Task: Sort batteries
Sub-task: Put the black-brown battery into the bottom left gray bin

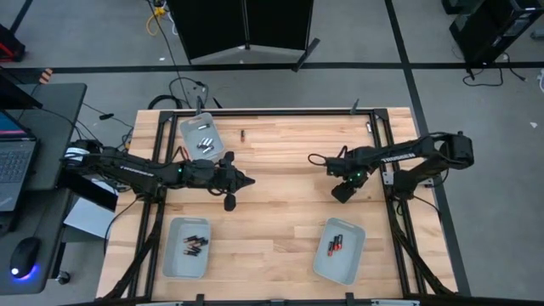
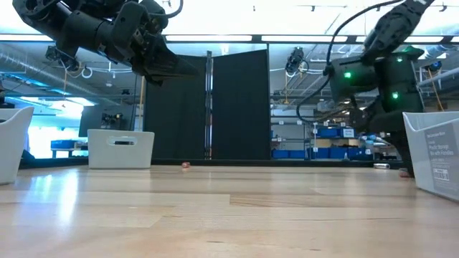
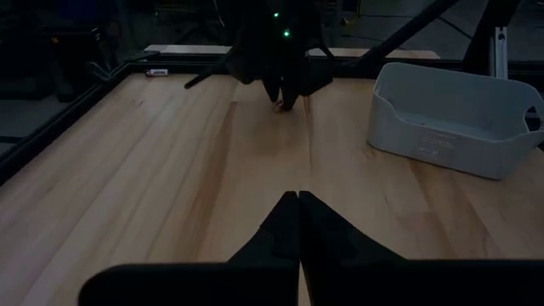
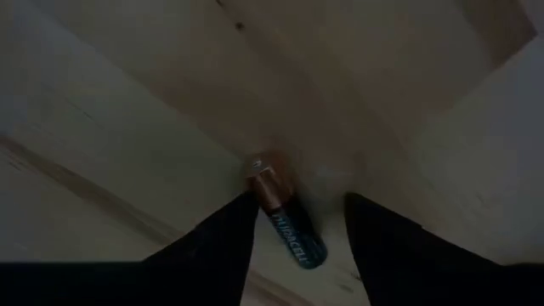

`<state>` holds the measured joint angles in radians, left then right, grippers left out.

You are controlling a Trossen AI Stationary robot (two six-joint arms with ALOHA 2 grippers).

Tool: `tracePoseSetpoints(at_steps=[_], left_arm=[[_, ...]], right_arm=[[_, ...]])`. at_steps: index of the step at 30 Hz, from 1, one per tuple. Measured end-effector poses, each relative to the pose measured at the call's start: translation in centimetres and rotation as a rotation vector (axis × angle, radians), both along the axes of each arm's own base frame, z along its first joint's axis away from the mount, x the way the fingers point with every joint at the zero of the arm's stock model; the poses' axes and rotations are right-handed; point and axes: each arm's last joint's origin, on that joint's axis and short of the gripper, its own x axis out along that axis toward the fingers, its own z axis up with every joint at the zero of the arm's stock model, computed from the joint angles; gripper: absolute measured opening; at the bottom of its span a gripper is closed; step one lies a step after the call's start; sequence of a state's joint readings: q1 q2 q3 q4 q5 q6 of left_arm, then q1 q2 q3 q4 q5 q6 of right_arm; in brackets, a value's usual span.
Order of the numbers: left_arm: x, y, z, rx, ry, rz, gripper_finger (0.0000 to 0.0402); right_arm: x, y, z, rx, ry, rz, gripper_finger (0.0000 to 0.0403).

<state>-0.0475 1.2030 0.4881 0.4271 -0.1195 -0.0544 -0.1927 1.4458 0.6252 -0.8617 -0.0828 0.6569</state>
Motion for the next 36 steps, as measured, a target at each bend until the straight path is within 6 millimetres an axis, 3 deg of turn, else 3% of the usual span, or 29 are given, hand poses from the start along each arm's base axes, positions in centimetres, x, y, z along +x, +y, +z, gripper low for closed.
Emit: tracePoseSetpoints(at_steps=[5, 11, 16, 20, 29, 36], left_arm=[[0.0, 0.0, 0.0, -0.003, -0.001, 0.001, 0.0005], [0.0, 0.0, 0.1, -0.011, -0.013, 0.003, 0.0005], [0.1, 0.0, 0.5, -0.068, -0.055, 0.017, 0.0005], [0.2, 0.0, 0.8, -0.135, -0.093, 0.032, 0.0005], [0.4, -0.2, 1.9, -0.188, -0.203, -0.045, 0.0010], [1.0, -0.6, 2.9, -0.190, -0.259, -0.076, 0.0049]], right_arm=[[-0.1, 0.4, -0.3, -0.028, -0.014, -0.004, 0.0162], [-0.1, 0.7, 0.1, -0.033, -0.064, 0.074, 0.0055], [0.4, 1.4, 1.2, -0.075, -0.132, 0.177, 0.0052], [1.8, 2.2, 3.2, -0.163, -0.372, 0.225, 0.0052], [7.3, 5.1, 7.0, -0.390, -1.065, 0.430, 0.0052], [9.7, 6.6, 8.2, -0.592, -1.306, 0.546, 0.0052]])
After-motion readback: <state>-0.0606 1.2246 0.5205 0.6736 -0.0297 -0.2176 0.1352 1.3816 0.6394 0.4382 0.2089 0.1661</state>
